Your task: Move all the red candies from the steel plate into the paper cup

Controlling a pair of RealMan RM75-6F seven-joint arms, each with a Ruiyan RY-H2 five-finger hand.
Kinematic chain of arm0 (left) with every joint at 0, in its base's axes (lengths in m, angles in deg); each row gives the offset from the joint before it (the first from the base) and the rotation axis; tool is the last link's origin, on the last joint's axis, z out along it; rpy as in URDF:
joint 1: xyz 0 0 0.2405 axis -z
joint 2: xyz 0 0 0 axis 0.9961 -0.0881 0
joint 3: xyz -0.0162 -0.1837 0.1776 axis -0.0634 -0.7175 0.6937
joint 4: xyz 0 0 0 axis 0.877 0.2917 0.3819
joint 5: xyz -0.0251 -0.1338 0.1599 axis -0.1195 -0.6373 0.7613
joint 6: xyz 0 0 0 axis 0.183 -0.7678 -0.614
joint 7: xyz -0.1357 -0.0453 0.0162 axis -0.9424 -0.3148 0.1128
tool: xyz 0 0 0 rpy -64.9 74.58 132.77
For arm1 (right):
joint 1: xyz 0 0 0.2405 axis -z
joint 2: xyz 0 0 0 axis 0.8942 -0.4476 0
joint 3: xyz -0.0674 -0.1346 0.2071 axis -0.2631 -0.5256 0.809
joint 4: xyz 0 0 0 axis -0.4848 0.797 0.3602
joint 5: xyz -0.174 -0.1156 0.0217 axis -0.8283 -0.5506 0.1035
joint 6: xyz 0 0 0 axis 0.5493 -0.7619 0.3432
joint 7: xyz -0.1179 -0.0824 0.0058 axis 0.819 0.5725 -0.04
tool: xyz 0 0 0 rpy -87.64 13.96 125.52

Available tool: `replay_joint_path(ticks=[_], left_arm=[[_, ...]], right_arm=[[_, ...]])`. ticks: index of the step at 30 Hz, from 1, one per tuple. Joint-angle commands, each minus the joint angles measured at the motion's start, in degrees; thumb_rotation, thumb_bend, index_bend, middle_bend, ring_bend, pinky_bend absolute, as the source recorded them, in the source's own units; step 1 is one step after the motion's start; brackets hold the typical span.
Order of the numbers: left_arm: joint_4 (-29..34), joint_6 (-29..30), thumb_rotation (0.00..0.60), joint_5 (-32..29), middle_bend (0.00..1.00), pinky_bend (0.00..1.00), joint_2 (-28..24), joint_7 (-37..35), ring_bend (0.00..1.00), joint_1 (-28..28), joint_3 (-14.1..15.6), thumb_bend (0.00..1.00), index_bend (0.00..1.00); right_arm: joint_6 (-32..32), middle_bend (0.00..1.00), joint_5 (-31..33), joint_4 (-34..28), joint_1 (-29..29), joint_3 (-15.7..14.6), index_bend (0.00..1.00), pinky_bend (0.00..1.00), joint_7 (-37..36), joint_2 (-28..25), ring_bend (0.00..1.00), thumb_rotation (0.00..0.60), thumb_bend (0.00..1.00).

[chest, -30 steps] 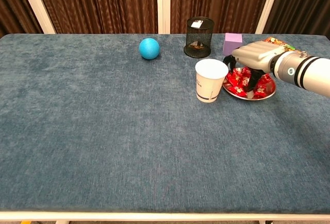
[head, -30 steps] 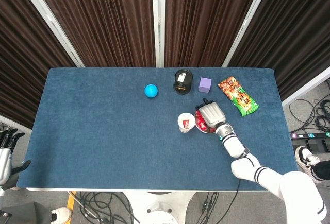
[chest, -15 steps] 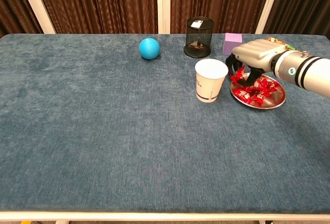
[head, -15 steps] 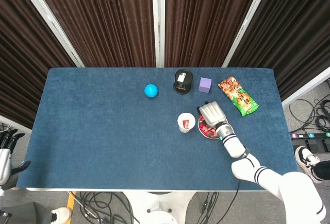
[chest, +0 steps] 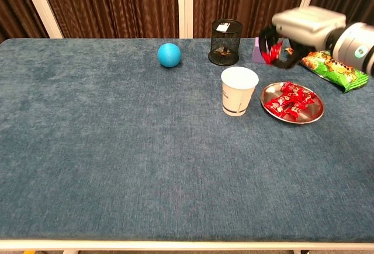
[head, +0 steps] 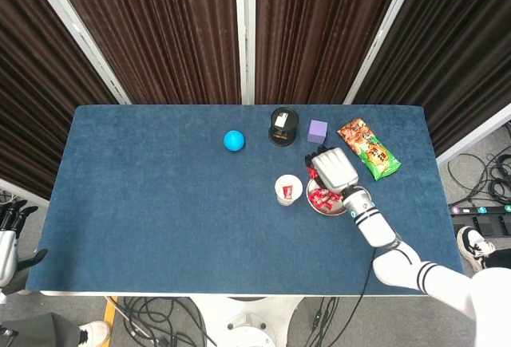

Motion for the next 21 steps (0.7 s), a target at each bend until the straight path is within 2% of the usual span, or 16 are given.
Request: replay_joint_path(ticks=[1, 6, 14, 21], left_arm=[[0.1, 0.0, 0.600, 0.0, 0.25, 0.21, 0.0, 0.0, 0.14, 0.0, 0.0, 0.00, 0.29], [0.2, 0.0, 0.600, -0.1, 0.25, 0.21, 0.0, 0.0, 0.14, -0.1, 0.0, 0.00, 0.29], [-0.2, -0.4, 0.600, -0.4, 0.25, 0.21, 0.1, -0.4, 0.14, -0.2, 0.0, 0.00, 0.29], [-0.6, -0.5, 0.600, -0.8, 0.25, 0.21, 0.3, -0.8, 0.14, -0.4, -0.1, 0.00, 0.29]], right_arm=[[-2.8, 0.52, -1.9, -8.9, 0.5, 1.0, 0.64, 0.50, 1.2, -5.3, 0.31, 0.600, 0.42], [0.3, 0.49, -0.6, -12.1, -1.1, 0.5, 0.60, 0.47, 3.7, -5.0, 0.29, 0.600, 0.41], [3.3, 0.44, 2.2, -9.2, -2.7, -0.4, 0.53, 0.40, 5.7, -1.2, 0.23, 0.600, 0.41], [3.9, 0.38, 3.2, -8.4, -3.0, -0.6, 0.44, 0.36, 5.8, -0.7, 0.18, 0.600, 0.41]])
